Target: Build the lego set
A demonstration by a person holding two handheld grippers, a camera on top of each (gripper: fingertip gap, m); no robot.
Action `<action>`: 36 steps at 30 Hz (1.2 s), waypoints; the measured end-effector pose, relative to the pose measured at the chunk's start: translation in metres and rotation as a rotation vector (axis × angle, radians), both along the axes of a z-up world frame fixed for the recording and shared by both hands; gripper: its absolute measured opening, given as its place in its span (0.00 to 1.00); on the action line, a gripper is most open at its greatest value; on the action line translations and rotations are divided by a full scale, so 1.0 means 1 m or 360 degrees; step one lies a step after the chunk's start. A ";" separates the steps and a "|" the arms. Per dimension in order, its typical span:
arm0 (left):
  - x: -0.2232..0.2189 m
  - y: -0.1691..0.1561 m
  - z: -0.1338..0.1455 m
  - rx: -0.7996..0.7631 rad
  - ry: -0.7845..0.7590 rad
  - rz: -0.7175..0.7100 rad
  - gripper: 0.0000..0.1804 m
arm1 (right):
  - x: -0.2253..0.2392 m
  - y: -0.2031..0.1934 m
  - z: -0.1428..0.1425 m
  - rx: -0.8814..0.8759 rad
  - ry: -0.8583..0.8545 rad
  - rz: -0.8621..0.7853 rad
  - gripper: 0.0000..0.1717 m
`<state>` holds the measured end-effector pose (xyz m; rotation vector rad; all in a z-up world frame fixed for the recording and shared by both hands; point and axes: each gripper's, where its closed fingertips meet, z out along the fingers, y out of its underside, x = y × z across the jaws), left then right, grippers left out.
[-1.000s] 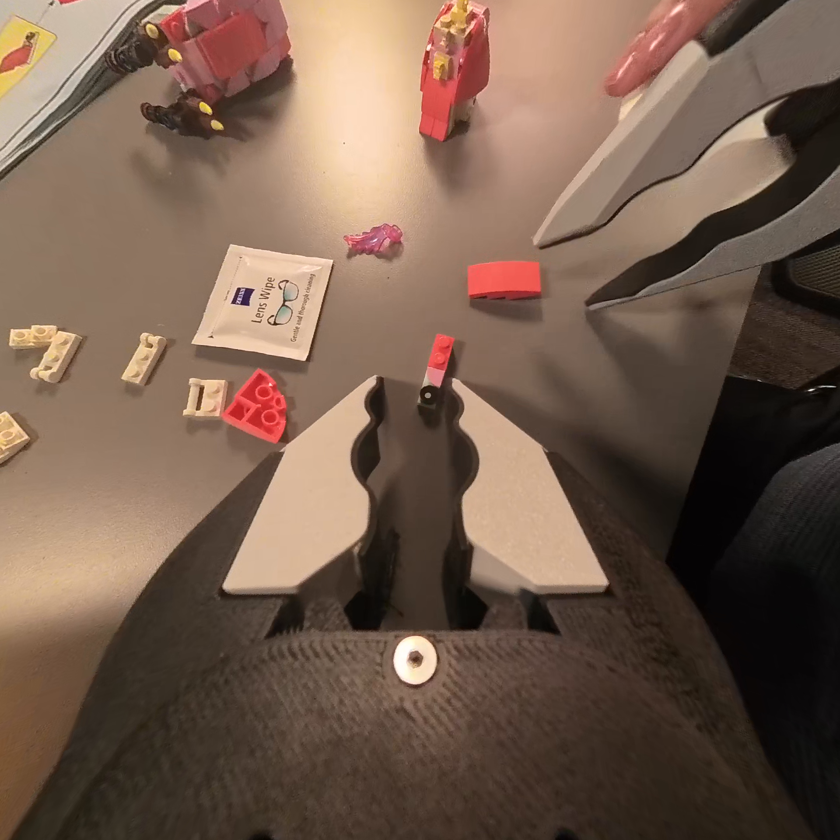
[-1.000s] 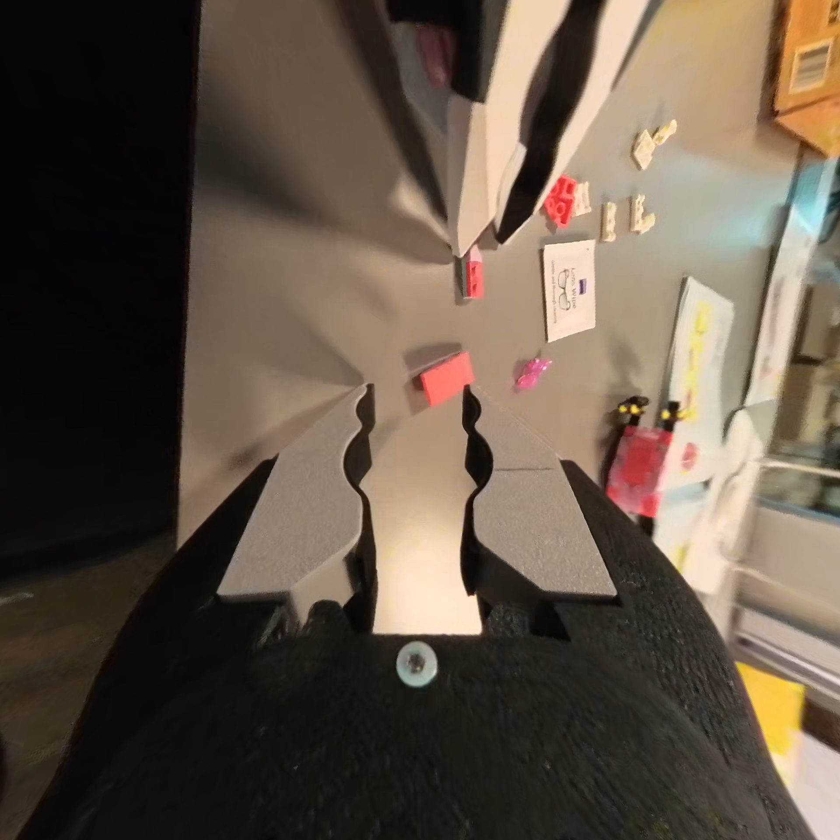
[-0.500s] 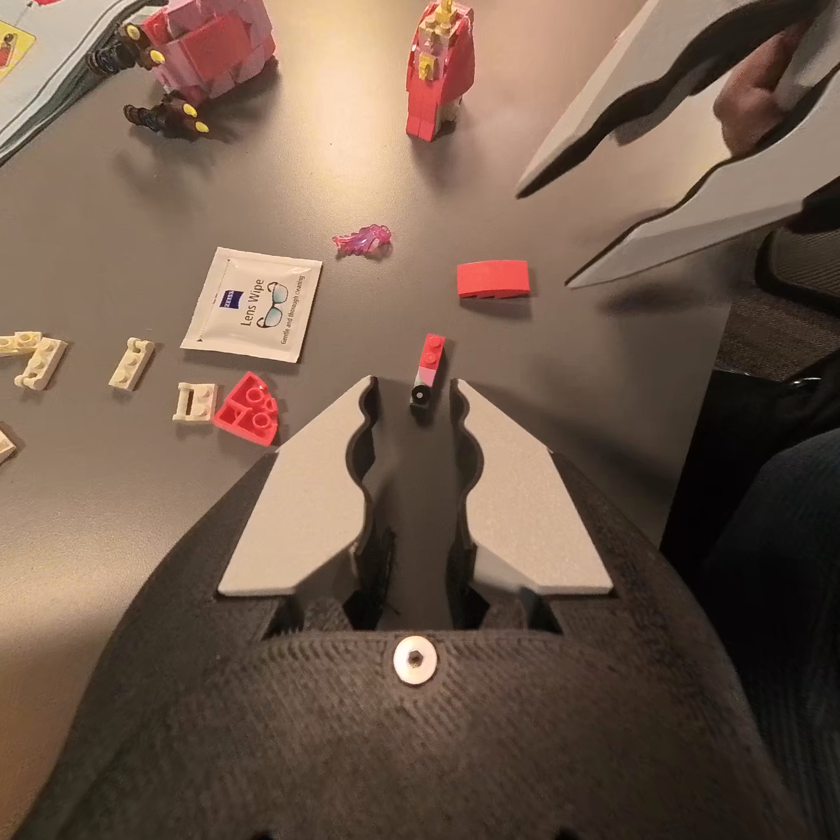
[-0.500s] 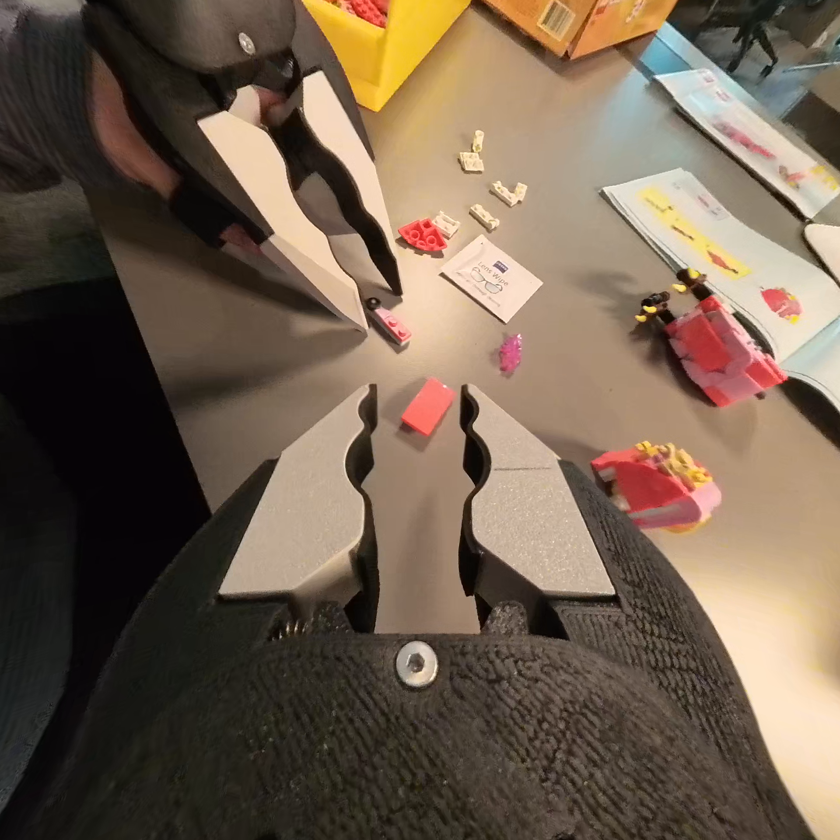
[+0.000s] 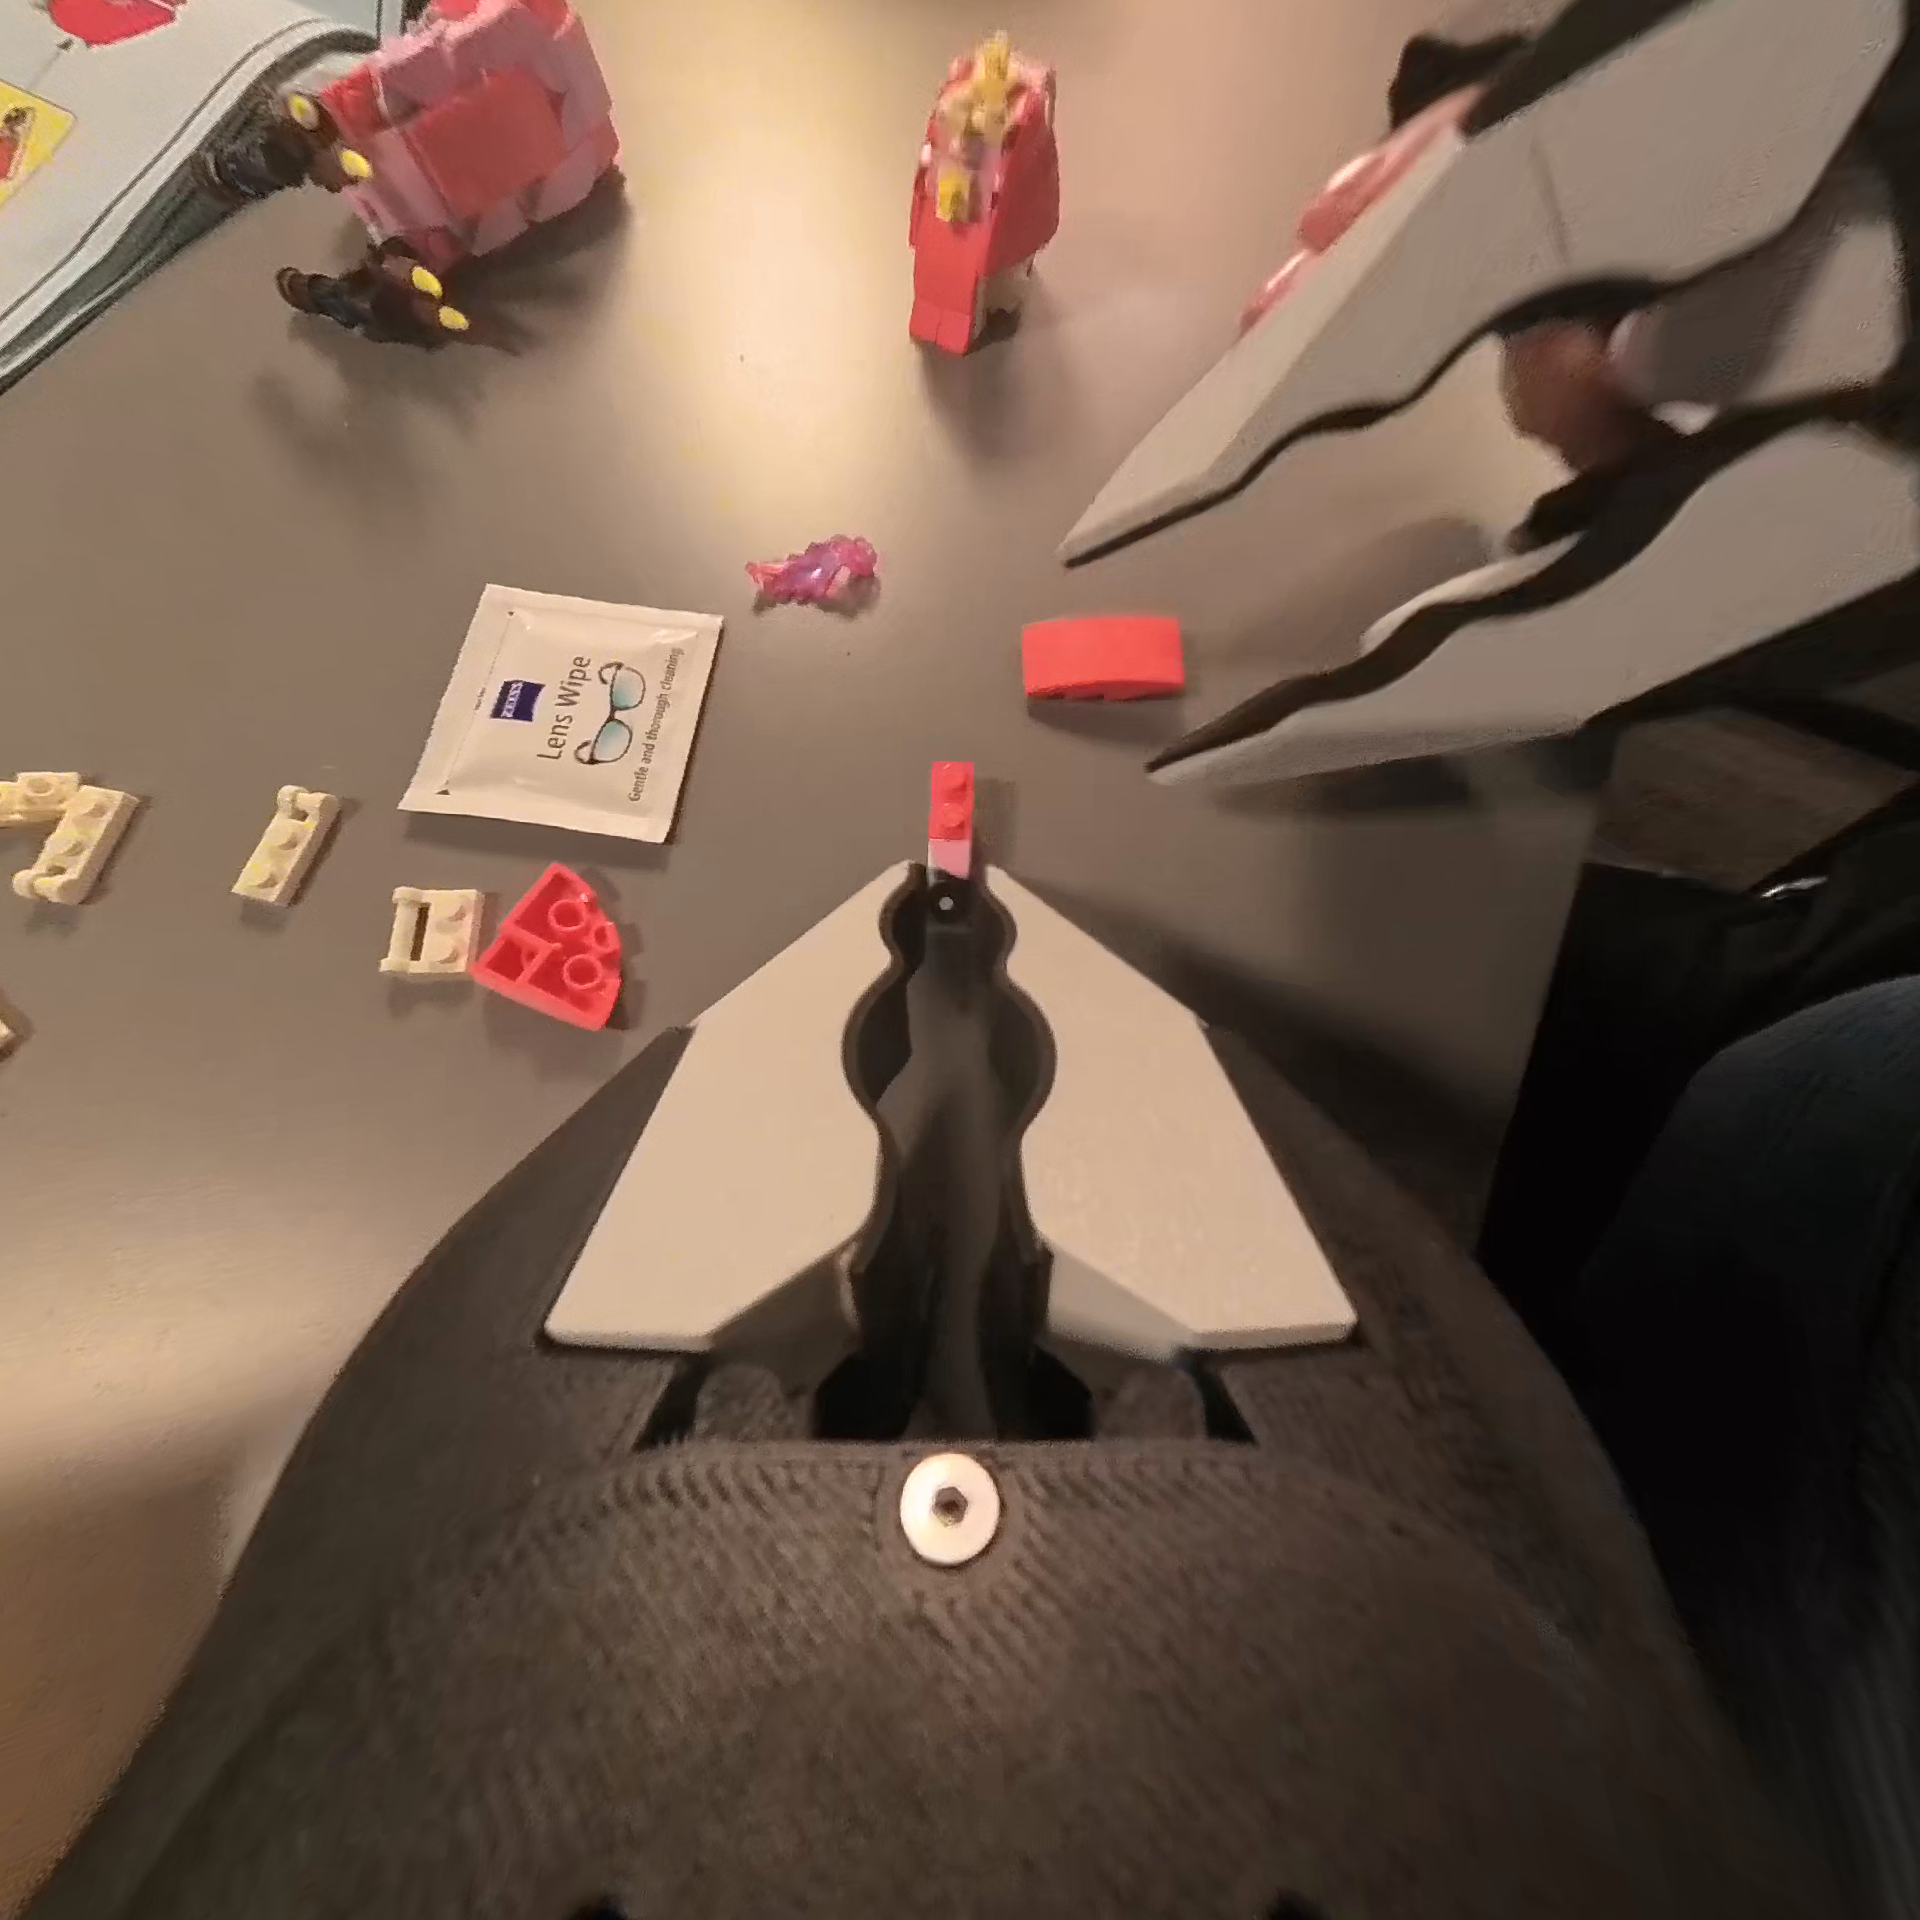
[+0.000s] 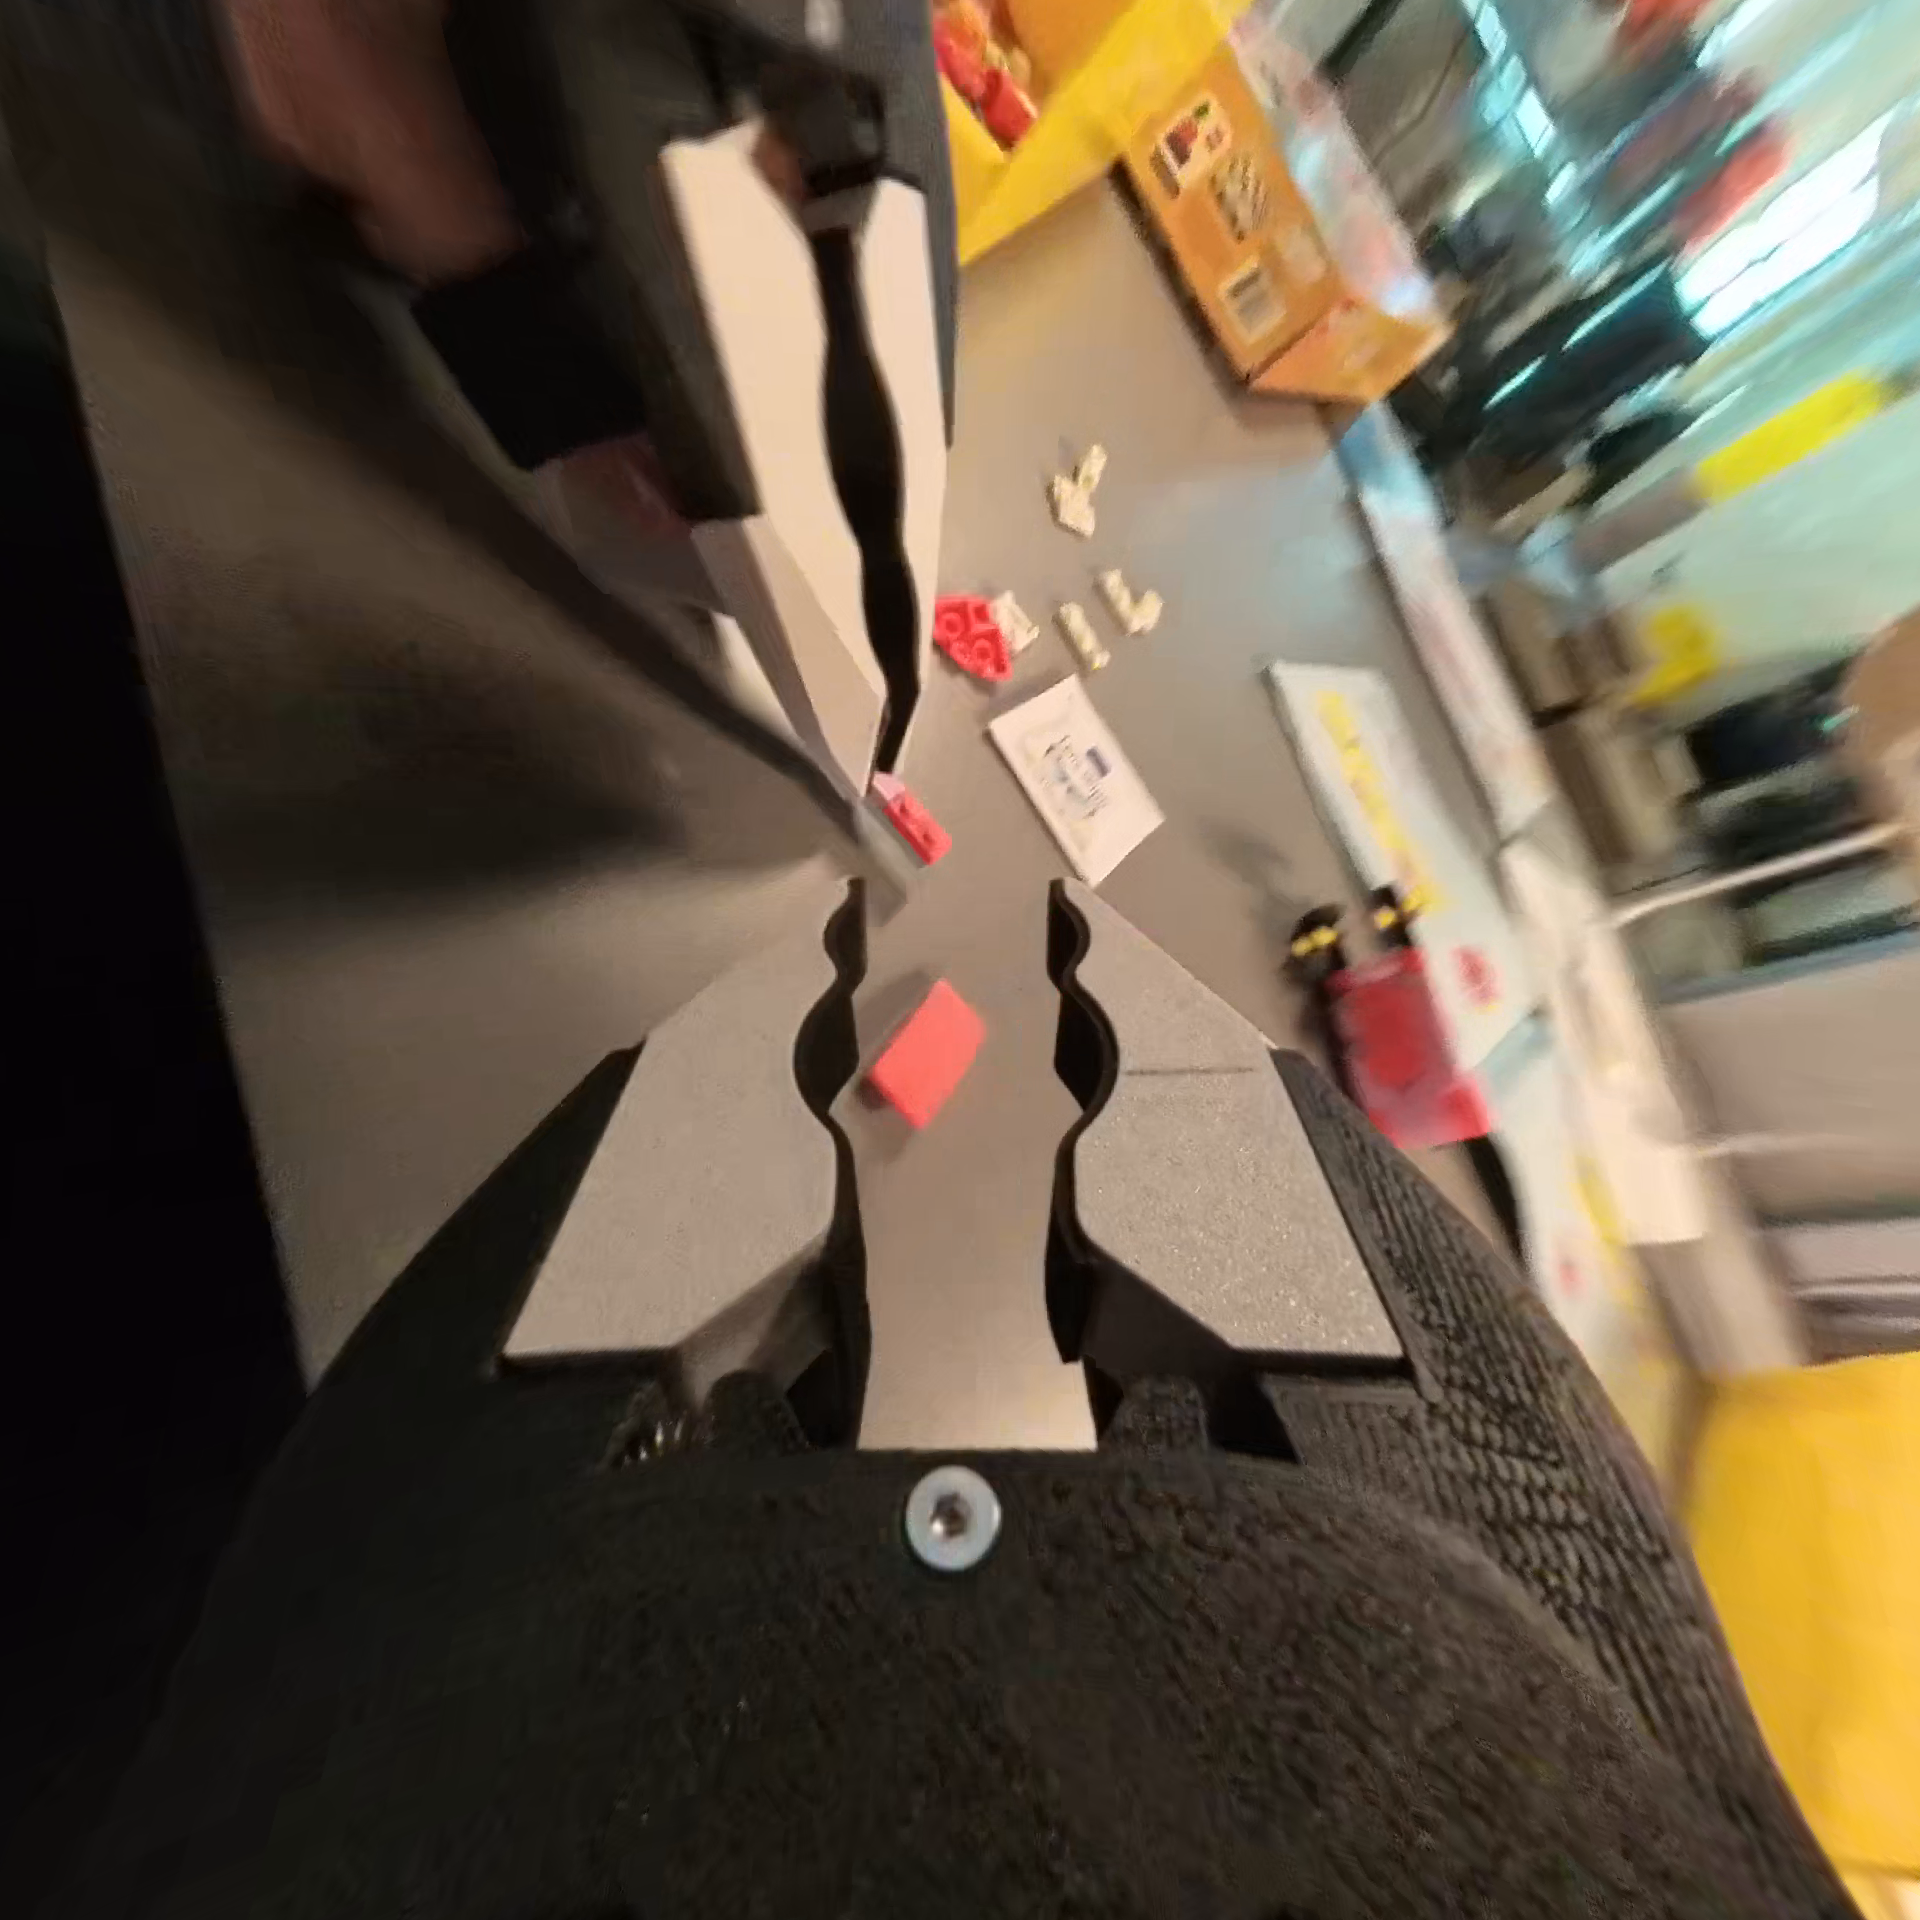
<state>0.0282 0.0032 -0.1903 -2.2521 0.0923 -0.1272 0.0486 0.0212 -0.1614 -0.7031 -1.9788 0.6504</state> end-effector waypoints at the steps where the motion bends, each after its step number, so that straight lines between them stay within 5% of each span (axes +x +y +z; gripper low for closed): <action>1: 0.003 0.001 0.005 0.0042 -0.0086 0.0005 0.04 | -0.002 -0.001 0.002 0.0132 0.0062 0.0036 0.20; 8: 0.014 0.003 0.035 0.0241 -0.0589 0.0031 0.04 | -0.014 -0.013 0.005 0.0797 0.0293 0.0281 0.18; 13: 0.023 0.000 0.057 0.0381 -0.0577 -0.0095 0.04 | -0.024 -0.010 0.016 0.0949 0.0454 0.0232 0.04; 16: 0.020 -0.001 0.067 0.0560 -0.0232 -0.0142 0.22 | -0.025 -0.010 0.017 0.0873 0.0461 0.0215 0.04; 21: 0.010 -0.004 0.056 0.0620 0.1049 -0.0261 0.25 | -0.025 -0.010 0.022 0.0839 0.0506 0.0237 0.04; 24: 0.015 -0.003 0.054 0.0673 0.1486 -0.0362 0.19 | -0.025 -0.010 0.024 0.0843 0.0526 0.0253 0.04; 33: 0.020 -0.004 0.057 0.0755 0.1828 -0.0405 0.04 | -0.023 -0.014 0.024 0.0863 0.0553 0.0324 0.04; 36: 0.021 -0.004 0.059 0.0787 0.1880 -0.0397 0.08 | -0.022 -0.016 0.025 0.0837 0.0561 0.0347 0.04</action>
